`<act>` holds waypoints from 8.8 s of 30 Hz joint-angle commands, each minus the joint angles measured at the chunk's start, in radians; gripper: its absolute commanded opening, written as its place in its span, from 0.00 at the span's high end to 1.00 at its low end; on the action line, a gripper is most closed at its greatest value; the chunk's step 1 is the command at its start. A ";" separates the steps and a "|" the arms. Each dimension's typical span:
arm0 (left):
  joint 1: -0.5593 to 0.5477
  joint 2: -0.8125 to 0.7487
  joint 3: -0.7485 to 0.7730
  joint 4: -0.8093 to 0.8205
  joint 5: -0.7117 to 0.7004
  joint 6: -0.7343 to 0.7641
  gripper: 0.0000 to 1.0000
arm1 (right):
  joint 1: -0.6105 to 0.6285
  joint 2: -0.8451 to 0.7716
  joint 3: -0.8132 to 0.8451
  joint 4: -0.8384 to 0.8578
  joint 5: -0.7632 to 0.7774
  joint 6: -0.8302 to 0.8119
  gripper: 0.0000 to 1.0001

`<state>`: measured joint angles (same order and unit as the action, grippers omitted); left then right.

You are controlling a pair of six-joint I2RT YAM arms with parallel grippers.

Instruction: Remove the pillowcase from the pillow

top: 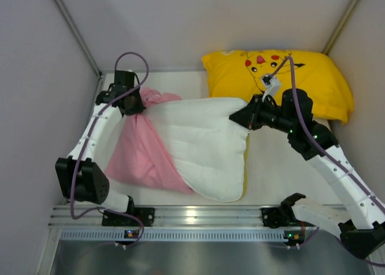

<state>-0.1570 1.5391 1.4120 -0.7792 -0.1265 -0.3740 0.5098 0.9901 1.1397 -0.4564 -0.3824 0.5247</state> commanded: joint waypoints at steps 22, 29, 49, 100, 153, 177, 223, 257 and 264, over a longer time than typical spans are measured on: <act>-0.444 -0.425 -0.295 0.014 0.142 -0.262 0.01 | -0.212 0.220 -0.021 0.148 0.122 0.024 1.00; -0.602 -0.510 -0.476 0.077 0.007 -0.433 0.01 | -0.212 0.182 -0.112 0.173 0.080 0.034 1.00; -0.651 -0.462 -0.610 0.058 -0.113 -0.500 0.41 | -0.326 -0.004 -0.130 0.136 -0.001 0.031 1.00; -0.437 -0.329 -0.435 -0.014 -0.148 -0.398 0.01 | -0.857 0.140 -0.029 0.205 -0.285 0.152 1.00; 0.027 -0.625 -0.708 0.183 -0.027 -0.590 1.00 | -0.855 0.091 -0.086 0.277 -0.322 0.196 1.00; 0.004 -0.996 0.166 -0.293 -0.533 -0.111 1.00 | -0.817 0.130 -0.118 0.329 -0.300 0.224 1.00; -0.291 -1.057 0.553 -0.350 -0.996 0.092 1.00 | -0.798 0.162 -0.107 0.329 -0.274 0.221 1.00; -0.325 -0.504 0.021 -0.206 -0.056 0.018 0.49 | -0.539 0.094 -0.101 0.237 -0.237 0.112 1.00; -0.325 -0.374 0.099 -0.178 -0.131 0.041 0.01 | -0.432 0.065 -0.126 0.286 -0.390 0.044 1.00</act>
<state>-0.4808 1.1160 1.4410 -1.0309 -0.2241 -0.3557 0.0418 1.1076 0.9947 -0.2749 -0.6651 0.6071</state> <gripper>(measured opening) 0.986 0.079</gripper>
